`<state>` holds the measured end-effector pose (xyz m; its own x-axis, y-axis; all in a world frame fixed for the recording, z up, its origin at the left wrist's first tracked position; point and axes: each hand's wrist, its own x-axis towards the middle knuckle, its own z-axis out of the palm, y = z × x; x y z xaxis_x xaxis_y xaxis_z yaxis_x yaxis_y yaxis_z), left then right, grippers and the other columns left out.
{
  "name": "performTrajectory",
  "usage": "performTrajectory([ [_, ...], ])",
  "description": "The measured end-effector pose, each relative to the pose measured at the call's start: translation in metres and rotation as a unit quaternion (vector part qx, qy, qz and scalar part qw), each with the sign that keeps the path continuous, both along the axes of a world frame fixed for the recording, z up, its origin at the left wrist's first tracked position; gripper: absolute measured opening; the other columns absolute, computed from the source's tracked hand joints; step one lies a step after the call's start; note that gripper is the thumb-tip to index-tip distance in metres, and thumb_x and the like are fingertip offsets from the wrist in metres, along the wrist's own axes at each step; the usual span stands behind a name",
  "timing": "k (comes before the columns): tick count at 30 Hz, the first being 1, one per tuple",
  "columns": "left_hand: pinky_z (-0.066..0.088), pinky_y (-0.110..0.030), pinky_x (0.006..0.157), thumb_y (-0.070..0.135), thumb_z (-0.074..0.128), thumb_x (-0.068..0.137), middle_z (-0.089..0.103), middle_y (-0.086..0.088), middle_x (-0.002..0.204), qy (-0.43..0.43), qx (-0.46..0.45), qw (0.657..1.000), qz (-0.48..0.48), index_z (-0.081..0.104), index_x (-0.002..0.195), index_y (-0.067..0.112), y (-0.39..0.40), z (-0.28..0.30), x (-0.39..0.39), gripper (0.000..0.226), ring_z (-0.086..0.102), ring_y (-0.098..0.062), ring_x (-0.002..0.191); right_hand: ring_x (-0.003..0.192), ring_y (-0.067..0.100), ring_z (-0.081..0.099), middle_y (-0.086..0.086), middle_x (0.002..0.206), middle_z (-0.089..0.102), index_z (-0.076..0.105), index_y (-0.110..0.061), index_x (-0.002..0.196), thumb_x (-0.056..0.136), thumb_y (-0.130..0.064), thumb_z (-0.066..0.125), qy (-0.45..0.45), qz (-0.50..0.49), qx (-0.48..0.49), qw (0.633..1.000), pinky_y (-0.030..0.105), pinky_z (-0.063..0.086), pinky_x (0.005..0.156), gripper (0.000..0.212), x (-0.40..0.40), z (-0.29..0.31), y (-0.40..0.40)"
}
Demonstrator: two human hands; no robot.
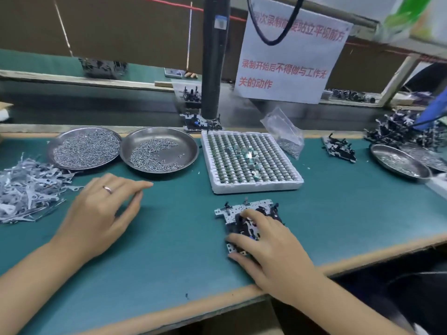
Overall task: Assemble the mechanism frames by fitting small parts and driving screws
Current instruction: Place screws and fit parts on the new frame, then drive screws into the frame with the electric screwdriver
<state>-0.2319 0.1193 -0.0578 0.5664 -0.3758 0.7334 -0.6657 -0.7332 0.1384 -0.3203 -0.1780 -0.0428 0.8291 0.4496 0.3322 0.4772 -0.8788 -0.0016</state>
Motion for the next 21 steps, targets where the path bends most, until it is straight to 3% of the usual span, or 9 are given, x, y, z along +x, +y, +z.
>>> performTrajectory([
  [3,0.044,-0.045,0.07,0.02,0.047,0.093,0.067,-0.006,0.086,-0.003,-0.003,1.0,-0.005,0.069,0.104,0.004,0.004,-0.003,0.002,0.03,0.058,-0.03,0.076,0.086,0.034,0.062,0.017,0.118,0.06,0.07,-0.018,0.097,0.079,-0.022,0.075,-0.019,-0.116,-0.046,0.992,0.04,0.05,0.075,0.019,0.004,0.003,-0.051],
  [4,0.044,-0.044,0.071,0.021,0.047,0.093,0.067,-0.006,0.087,-0.002,-0.008,1.0,-0.001,0.069,0.104,0.004,0.005,-0.004,0.004,0.03,0.058,-0.029,0.076,0.098,0.039,0.061,0.018,0.123,0.058,0.07,-0.017,0.1,0.078,-0.018,0.075,-0.011,-0.182,-0.065,0.981,0.046,0.049,0.081,0.023,0.006,0.005,-0.065],
  [6,0.042,-0.043,0.072,0.022,0.046,0.093,0.066,-0.006,0.087,-0.001,-0.017,1.0,0.009,0.069,0.104,0.005,0.006,-0.004,0.005,0.031,0.056,-0.028,0.076,0.128,0.041,0.04,0.018,0.145,0.038,0.059,-0.02,0.119,0.081,-0.017,0.066,0.017,-0.319,-0.134,0.938,0.053,0.036,0.098,0.039,0.014,0.009,-0.086],
  [7,0.043,-0.044,0.072,0.022,0.046,0.093,0.066,-0.006,0.088,0.0,-0.019,1.0,0.012,0.069,0.104,0.005,0.006,-0.004,0.005,0.031,0.057,-0.029,0.075,0.134,0.04,0.032,0.018,0.149,0.031,0.055,-0.02,0.125,0.08,-0.016,0.065,0.026,-0.355,-0.153,0.922,0.053,0.03,0.101,0.046,0.016,0.012,-0.091],
  [8,0.043,-0.045,0.072,0.022,0.047,0.093,0.066,-0.006,0.088,0.002,-0.018,1.0,0.013,0.069,0.104,0.005,0.006,-0.004,0.005,0.031,0.057,-0.029,0.075,0.131,0.042,0.036,0.021,0.146,0.035,0.058,-0.015,0.122,0.074,-0.012,0.07,0.018,-0.356,-0.153,0.922,0.054,0.032,0.099,0.05,0.02,0.014,-0.093],
  [11,0.042,-0.043,0.074,0.022,0.047,0.092,0.067,-0.005,0.088,0.007,-0.009,1.0,0.022,0.069,0.103,0.006,0.004,-0.002,0.003,0.03,0.059,-0.03,0.077,0.092,0.045,0.064,0.027,0.107,0.065,0.072,-0.001,0.088,0.05,0.007,0.082,-0.049,-0.249,-0.071,0.965,0.053,0.051,0.074,0.04,0.03,0.017,-0.071],
  [13,0.04,-0.041,0.074,0.022,0.047,0.091,0.067,-0.005,0.087,0.008,-0.004,1.0,0.029,0.07,0.103,0.006,0.004,-0.001,0.002,0.03,0.059,-0.03,0.077,0.078,0.038,0.068,0.019,0.096,0.069,0.073,-0.003,0.082,0.056,0.006,0.082,-0.078,-0.148,0.007,0.986,0.044,0.055,0.065,0.029,0.036,0.013,-0.043],
  [16,0.042,-0.043,0.074,0.022,0.047,0.09,0.067,-0.007,0.087,0.019,-0.018,0.999,0.043,0.07,0.101,0.003,0.001,0.001,0.0,0.032,0.06,-0.031,0.077,0.074,0.028,0.068,0.007,0.091,0.071,0.073,-0.006,0.088,0.073,-0.002,0.074,-0.05,-0.028,0.112,0.992,0.034,0.056,0.058,0.015,0.049,0.009,0.007],
  [21,0.044,-0.045,0.082,0.024,0.046,0.09,0.067,-0.007,0.094,0.052,-0.057,0.993,0.085,0.07,0.102,0.004,0.004,0.011,0.007,0.033,0.06,-0.03,0.085,0.082,0.03,0.067,0.01,0.1,0.07,0.072,-0.005,0.1,0.087,-0.014,0.06,-0.019,0.084,0.201,0.976,0.039,0.055,0.067,0.02,0.088,0.007,0.078],
])
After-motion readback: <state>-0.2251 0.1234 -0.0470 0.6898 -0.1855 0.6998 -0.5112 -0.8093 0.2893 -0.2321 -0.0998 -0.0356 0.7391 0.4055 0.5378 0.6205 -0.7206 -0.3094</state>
